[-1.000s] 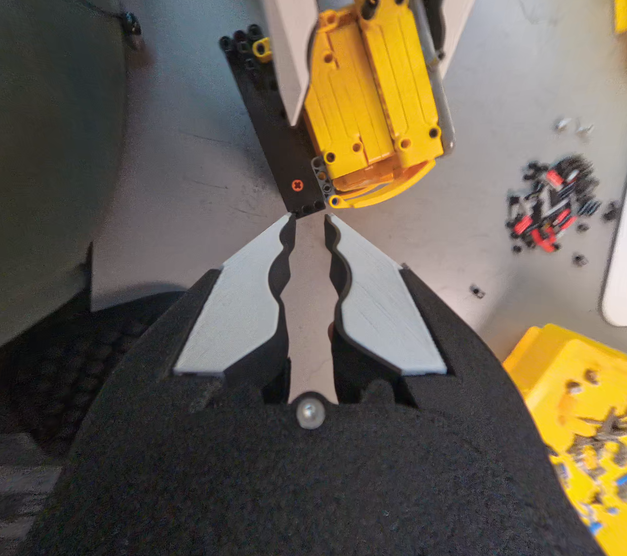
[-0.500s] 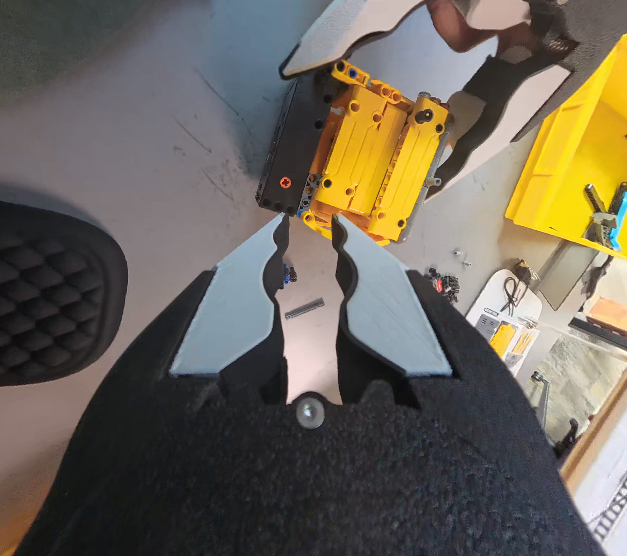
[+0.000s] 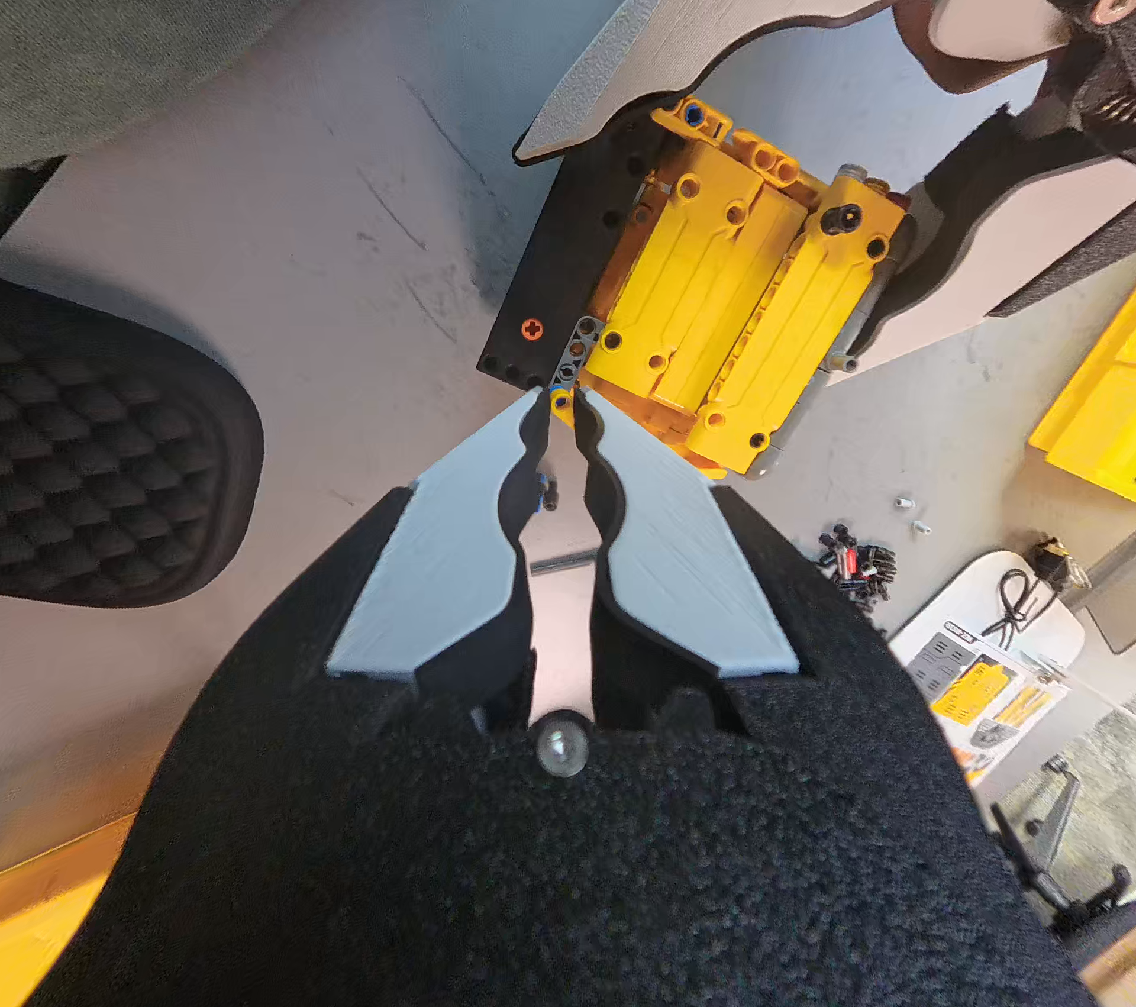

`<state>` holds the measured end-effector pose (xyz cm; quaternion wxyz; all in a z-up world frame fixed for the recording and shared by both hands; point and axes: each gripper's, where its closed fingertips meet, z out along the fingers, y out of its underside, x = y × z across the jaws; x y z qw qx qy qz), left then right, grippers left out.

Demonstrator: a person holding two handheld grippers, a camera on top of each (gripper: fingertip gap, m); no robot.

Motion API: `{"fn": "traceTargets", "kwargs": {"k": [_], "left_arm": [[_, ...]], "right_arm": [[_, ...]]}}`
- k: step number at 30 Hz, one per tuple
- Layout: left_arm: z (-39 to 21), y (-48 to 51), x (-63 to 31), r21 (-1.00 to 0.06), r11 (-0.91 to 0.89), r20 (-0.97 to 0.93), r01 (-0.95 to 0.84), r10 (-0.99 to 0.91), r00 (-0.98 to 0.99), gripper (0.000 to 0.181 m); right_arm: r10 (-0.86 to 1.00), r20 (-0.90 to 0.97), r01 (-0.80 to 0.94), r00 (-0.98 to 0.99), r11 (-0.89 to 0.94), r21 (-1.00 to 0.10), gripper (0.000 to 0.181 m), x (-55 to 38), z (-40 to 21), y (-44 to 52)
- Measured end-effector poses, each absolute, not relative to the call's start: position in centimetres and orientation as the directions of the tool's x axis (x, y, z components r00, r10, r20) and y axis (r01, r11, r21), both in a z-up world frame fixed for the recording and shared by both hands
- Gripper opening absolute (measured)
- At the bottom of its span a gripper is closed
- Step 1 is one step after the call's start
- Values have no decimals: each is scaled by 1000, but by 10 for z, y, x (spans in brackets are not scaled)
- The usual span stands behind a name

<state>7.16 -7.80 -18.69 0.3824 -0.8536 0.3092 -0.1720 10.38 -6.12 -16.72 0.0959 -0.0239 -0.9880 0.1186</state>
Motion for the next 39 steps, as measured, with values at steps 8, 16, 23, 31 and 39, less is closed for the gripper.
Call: {"fn": "traceTargets", "kwargs": {"k": [8,16,23,31,39], "left_arm": [[-187,-79,70,-775,-518,76,-362,-646,759,122],[-187,-80,73,-766,-514,61,-386,-656,752,121],[-187,-82,76,-767,-504,56,-397,-668,742,120],[-187,-86,81,-769,-503,91,-394,-696,712,120],[-188,-86,81,-760,-502,95,-413,-714,693,120]], "right_arm": [[144,183,84,-973,950,-299,7,110,-167,-66],[213,201,138,-956,933,-332,6,114,-168,-70],[281,194,188,-940,901,-391,6,117,-168,-72],[370,152,245,-917,820,-517,7,121,-166,-78],[229,199,111,-953,875,-472,13,121,-161,-72]]}}
